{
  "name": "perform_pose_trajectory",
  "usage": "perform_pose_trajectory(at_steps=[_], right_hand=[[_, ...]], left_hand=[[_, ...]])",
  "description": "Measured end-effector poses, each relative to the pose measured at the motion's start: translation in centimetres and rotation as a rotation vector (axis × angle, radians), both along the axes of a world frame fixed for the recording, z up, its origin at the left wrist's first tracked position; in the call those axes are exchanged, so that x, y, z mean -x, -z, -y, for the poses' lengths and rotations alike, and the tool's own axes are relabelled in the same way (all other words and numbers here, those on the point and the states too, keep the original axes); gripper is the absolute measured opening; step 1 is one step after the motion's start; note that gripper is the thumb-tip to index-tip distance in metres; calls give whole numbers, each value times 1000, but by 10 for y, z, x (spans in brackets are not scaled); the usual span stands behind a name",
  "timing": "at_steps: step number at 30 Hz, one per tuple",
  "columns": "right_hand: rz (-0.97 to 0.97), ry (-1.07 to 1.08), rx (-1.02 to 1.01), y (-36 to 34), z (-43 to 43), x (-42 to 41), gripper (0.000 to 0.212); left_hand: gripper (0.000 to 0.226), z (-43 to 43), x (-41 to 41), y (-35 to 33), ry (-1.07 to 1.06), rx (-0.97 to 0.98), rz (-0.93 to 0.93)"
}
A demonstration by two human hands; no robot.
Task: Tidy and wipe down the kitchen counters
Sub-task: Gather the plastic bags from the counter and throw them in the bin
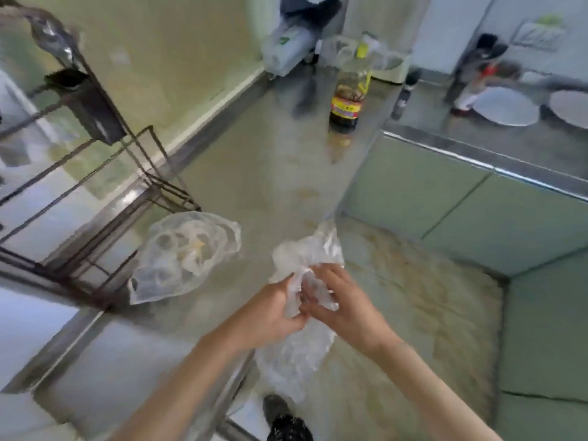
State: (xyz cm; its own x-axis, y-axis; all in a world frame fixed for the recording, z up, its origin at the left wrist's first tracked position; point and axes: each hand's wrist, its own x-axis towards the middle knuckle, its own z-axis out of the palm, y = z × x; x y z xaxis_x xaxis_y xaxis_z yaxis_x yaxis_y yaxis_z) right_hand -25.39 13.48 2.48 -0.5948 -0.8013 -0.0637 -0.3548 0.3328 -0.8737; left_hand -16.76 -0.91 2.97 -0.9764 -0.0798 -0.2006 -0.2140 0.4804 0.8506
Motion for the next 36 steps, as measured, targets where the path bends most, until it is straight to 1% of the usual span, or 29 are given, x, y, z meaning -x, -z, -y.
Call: perform_pose_trajectory(at_steps=[1,2,3,5,9,11,15,16,18,20,22,24,26,28,30,32,34,36], right_hand=[[-3,97,1,4,-23,4,36],[-3,206,9,7,-48,7,30],[-5,307,20,10,-73,8,29],[16,459,28,13,-125,5,25],[118,667,-11,32,-224,-19,34],[138,811,-27,48,-265,-36,30],[247,1125,-4,89,-336,-72,17],[273,1197,-6,103,-353,-81,16],[338,1360,-24,136,-385,-103,14],[414,1539,-76,176,-412,-125,19],[494,1726,-131,224,-437,-148,26],[563,1868,-175,277,-458,-169,29],[593,1938,-257,330,-474,-187,28],[588,1989,-343,378,-486,-202,21],[542,2062,-408,425,-497,-213,17],[473,2133,-468,469,-504,-226,17],[453,2145,-496,510,-507,-238,17],[482,2076,-522,549,-506,-246,19]], left_hand=[[25,-18,15,1,46,-8,10],[19,-38,28,2,65,-19,21],[15,-57,40,6,67,-28,30],[19,-99,59,15,105,-46,42],[22,-183,81,39,252,-95,101],[24,-226,86,54,335,-109,142],[22,-317,82,95,550,-111,225],[23,-338,79,106,600,-101,232],[36,-371,76,131,679,-55,244],[47,-398,73,161,745,-18,263],[49,-418,69,194,809,25,292],[45,-433,64,231,857,53,312],[42,-442,57,272,882,72,328],[40,-449,49,314,893,80,355],[38,-454,40,358,901,90,396],[34,-459,30,400,919,112,439],[28,-463,21,437,951,140,465],[23,-468,14,468,978,154,478]])
